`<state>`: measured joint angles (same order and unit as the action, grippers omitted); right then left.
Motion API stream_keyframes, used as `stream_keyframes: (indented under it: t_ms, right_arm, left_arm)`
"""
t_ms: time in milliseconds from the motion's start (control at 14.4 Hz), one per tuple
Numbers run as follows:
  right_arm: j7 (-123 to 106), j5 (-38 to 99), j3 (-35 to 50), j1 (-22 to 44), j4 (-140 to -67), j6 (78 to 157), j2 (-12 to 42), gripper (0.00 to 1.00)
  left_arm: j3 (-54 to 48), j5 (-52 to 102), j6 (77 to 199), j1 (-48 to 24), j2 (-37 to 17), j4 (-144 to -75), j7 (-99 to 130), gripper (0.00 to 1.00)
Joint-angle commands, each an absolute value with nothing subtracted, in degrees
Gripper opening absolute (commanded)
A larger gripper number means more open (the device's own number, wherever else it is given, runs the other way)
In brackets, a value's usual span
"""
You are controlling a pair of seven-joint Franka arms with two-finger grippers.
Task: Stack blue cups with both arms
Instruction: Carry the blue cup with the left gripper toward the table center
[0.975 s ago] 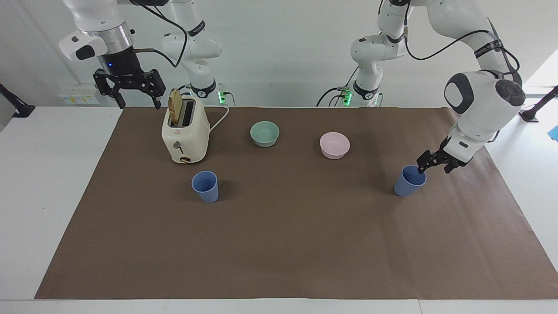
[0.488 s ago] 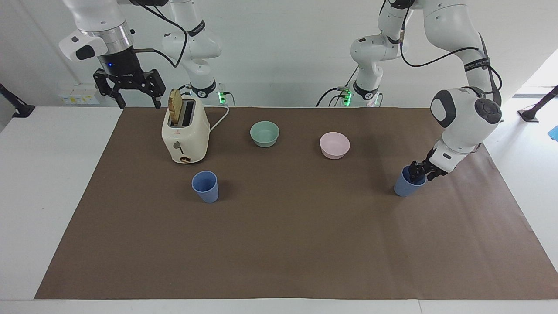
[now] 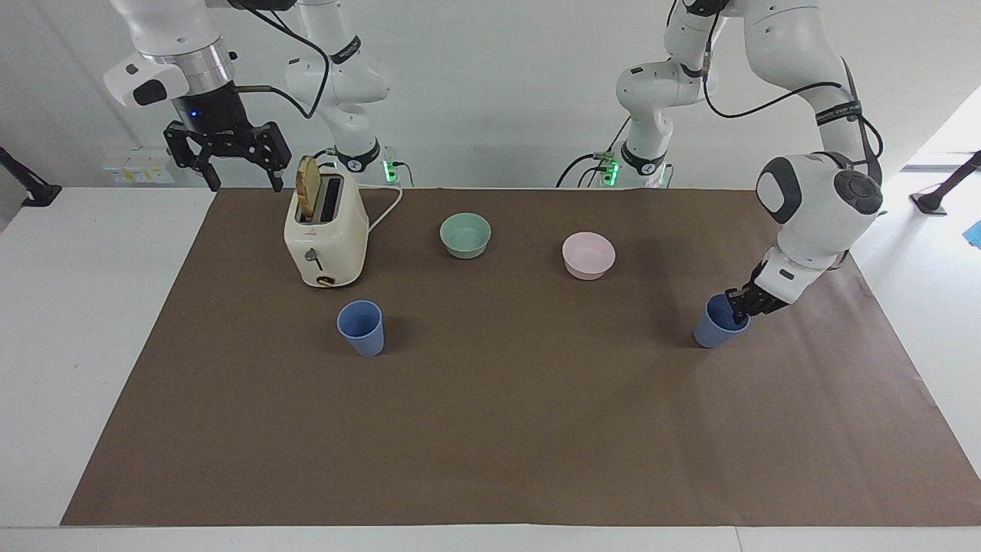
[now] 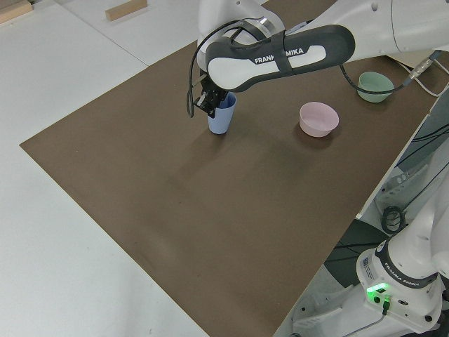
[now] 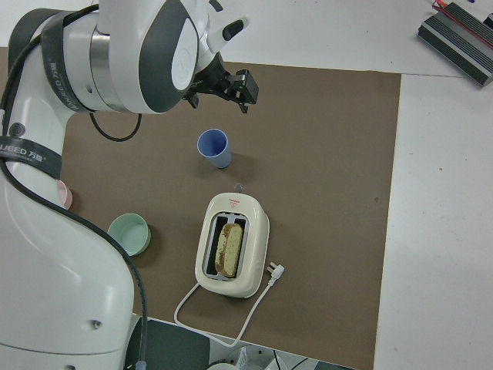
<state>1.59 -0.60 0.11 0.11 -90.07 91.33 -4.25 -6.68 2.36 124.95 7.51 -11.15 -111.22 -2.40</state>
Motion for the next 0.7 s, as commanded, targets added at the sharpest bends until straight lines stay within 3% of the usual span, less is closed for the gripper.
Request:
stream_keyframes:
  t_ms: [0, 279, 627]
  right_arm:
    - [0.7, -0.09, 0.35, -0.53, -91.32, 91.58, -5.27, 1.0]
    - [0.7, -0.09, 0.35, -0.44, -91.32, 91.58, -5.27, 1.0]
    - [0.7, -0.09, 0.35, -0.44, -91.32, 91.58, -5.27, 1.0]
  left_arm:
    - [-6.5, 2.99, 122.17, 5.45, -12.31, -105.92, 2.61, 0.0]
    - [-6.77, 2.99, 117.78, -2.7, -11.78, -101.35, 17.0, 0.0]
    - [-6.77, 2.9, 119.96, -16.15, -11.6, -101.34, 35.04, 0.0]
